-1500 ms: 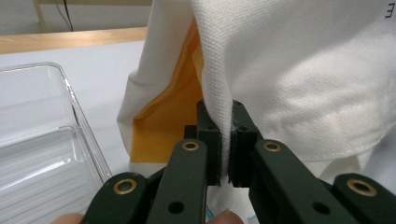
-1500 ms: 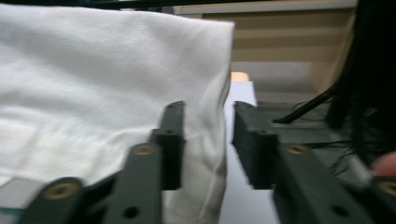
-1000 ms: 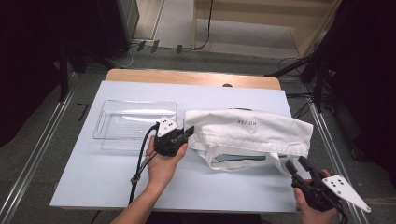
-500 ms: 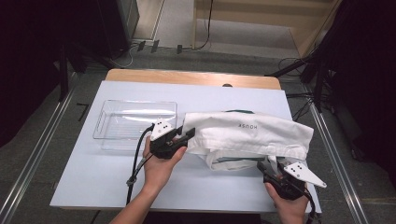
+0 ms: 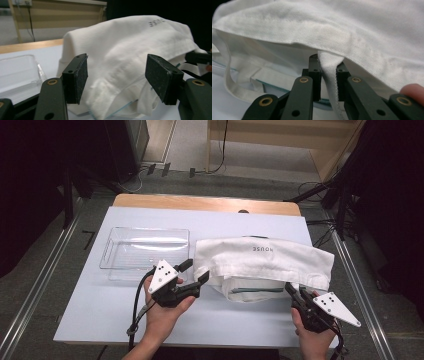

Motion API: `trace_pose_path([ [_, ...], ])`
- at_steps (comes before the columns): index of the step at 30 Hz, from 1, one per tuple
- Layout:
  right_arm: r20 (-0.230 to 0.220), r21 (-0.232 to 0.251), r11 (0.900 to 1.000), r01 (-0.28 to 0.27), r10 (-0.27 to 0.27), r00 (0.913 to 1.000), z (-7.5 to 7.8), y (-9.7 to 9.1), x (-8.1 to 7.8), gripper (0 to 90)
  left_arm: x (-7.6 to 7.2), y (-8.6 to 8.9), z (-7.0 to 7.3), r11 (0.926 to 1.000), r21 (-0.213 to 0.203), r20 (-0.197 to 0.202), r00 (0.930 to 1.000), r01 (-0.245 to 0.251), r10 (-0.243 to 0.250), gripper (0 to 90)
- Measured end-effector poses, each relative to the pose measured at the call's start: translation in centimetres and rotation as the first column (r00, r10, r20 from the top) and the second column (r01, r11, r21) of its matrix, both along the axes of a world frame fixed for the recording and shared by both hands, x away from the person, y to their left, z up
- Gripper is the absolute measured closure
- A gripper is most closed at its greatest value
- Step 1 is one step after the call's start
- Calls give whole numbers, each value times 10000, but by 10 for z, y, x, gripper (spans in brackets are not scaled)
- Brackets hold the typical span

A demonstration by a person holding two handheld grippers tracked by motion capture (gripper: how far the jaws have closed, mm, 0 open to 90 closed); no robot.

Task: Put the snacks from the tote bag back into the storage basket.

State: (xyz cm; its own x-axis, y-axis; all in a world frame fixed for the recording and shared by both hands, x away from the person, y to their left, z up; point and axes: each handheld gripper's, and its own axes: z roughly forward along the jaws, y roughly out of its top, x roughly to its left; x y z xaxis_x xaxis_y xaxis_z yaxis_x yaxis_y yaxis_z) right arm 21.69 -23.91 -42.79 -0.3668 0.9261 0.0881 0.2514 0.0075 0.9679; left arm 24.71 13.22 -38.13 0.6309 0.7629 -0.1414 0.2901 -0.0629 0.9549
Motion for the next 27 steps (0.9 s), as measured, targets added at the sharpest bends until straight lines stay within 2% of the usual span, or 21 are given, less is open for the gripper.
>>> trace_pose_path([
  [3,213,121,9999,4,-7,9998,7,1,1,824,0,-15,-4,9985,509,99,9997,203,-209,302],
  [9,402,265,9996,-39,29,9992,13,-1,3,825,4,-41,-12,9935,1109,39,9996,262,-267,244],
  [15,534,413,9991,-112,90,9985,18,0,6,825,9,-61,-13,9826,1840,305,9994,-245,192,176],
  [17,558,439,9989,-171,147,9983,20,0,6,825,12,-64,-11,9759,2081,388,9976,-650,581,206],
  [18,589,447,9988,-175,148,9982,20,-1,6,826,13,-65,-10,9757,2092,397,9975,-648,578,213],
  [19,605,459,9988,-190,162,9980,21,-1,6,826,15,-65,-9,9770,2064,418,9980,-541,464,230],
  [21,631,466,9986,-238,208,9978,21,-1,6,827,15,-66,-7,9751,2158,637,9972,-510,381,312],
  [24,606,393,9988,-299,274,9978,20,-1,5,827,15,-65,-3,9763,2146,776,9969,-267,102,447],
  [25,600,321,9989,-328,308,9977,19,-1,5,826,16,-65,-1,9775,2100,766,9971,-188,27,544],
  [26,600,321,9989,-328,308,9977,19,-1,5,826,16,-64,0,9792,2025,797,9968,-105,-58,544],
  [27,589,280,9990,-351,334,9977,19,0,5,825,16,-64,2,9807,1953,831,9965,-52,-113,587],
])
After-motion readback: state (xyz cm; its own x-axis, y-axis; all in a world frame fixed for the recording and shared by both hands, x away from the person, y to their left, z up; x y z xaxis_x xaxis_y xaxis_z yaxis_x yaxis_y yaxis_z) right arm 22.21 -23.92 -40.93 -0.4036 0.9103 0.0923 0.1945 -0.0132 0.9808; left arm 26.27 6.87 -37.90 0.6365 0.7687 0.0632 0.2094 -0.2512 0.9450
